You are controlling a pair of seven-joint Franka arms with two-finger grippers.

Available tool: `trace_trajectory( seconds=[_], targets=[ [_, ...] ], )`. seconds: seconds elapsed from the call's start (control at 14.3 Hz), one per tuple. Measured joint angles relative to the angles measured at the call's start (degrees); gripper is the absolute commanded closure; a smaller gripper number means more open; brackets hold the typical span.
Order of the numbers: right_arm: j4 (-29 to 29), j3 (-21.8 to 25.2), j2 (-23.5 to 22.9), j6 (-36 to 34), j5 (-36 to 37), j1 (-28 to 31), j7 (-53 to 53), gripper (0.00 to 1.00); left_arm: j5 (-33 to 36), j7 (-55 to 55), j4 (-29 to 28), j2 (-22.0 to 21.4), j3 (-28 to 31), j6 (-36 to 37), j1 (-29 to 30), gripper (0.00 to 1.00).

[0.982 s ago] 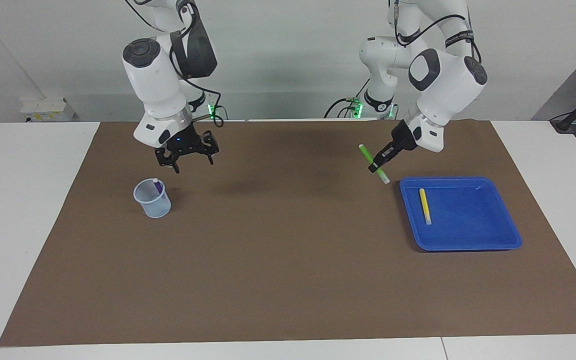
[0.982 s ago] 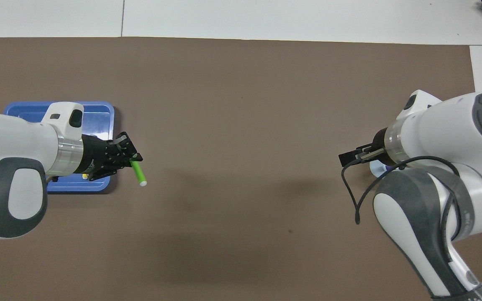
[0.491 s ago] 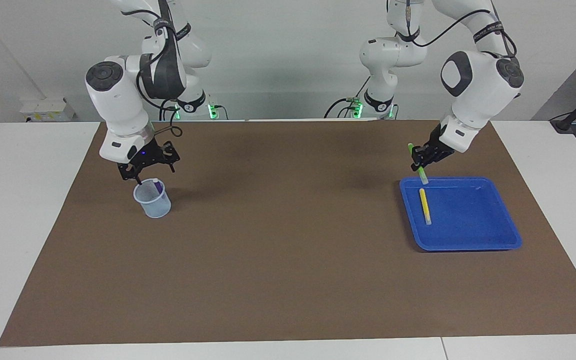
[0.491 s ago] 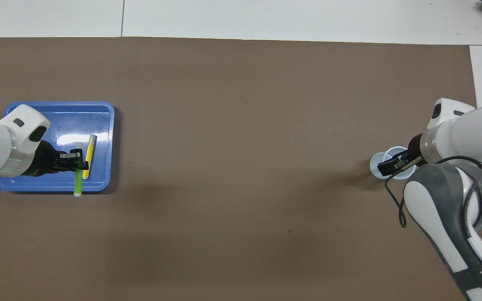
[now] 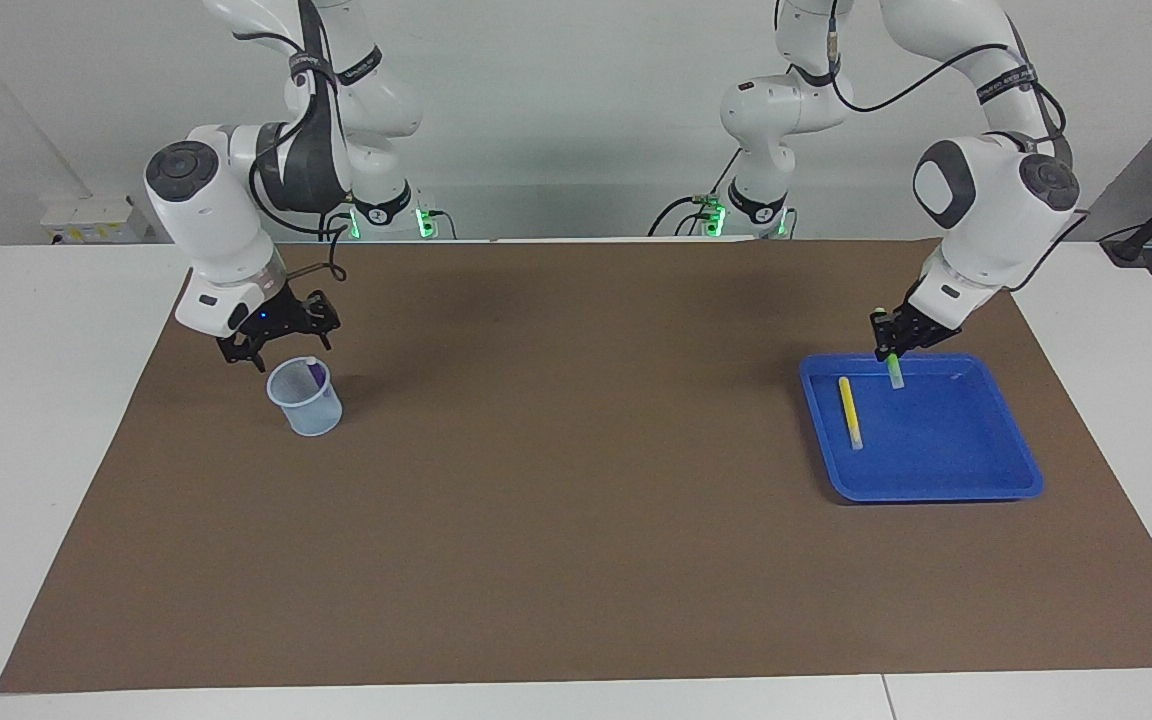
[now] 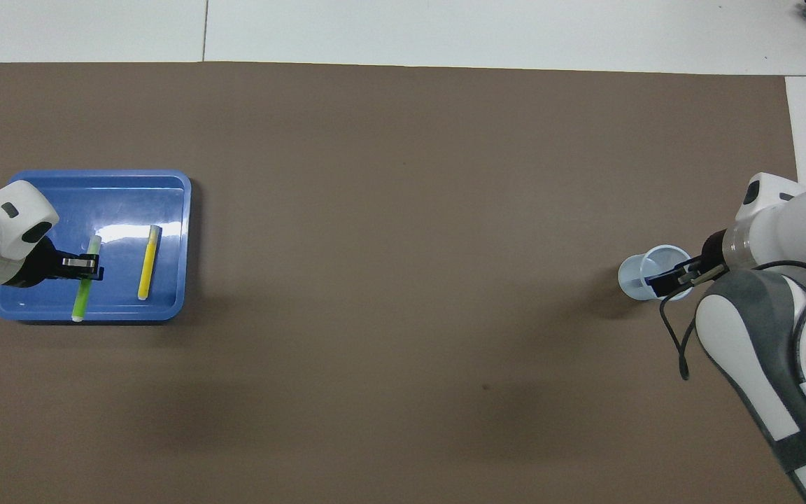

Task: Right arm passes pens to left for tray arrangement
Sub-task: 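Lower the green pen into the tray beside the yellow pen and release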

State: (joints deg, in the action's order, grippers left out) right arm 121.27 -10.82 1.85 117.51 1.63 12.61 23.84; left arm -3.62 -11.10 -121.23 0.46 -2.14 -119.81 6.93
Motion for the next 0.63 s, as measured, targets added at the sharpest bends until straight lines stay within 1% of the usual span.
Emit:
trace_trajectory(
  seconds=[0.21, 0.42, 0.63],
  targets=[
    [0.1, -0.41, -0.39, 0.09, -0.04, -0.63, -4.8, 0.14, 1.38, -1.18, 0.11, 2.47, -0.03, -3.42, 1.0, 1.0],
    [0.2, -0.77, -0.84, 0.09, -0.56, -1.62, -7.54, 0.16, 2.06, -1.23, 1.2, 5.54, -0.03, -6.12, 1.21, 1.0],
    [0.35, -0.66, -1.43, 0.58, -0.91, -1.6, -7.75, 0.26, 2.24, -1.46, 2.0, 8.67, -0.02, -9.24, 1.96, 1.0]
  ],
)
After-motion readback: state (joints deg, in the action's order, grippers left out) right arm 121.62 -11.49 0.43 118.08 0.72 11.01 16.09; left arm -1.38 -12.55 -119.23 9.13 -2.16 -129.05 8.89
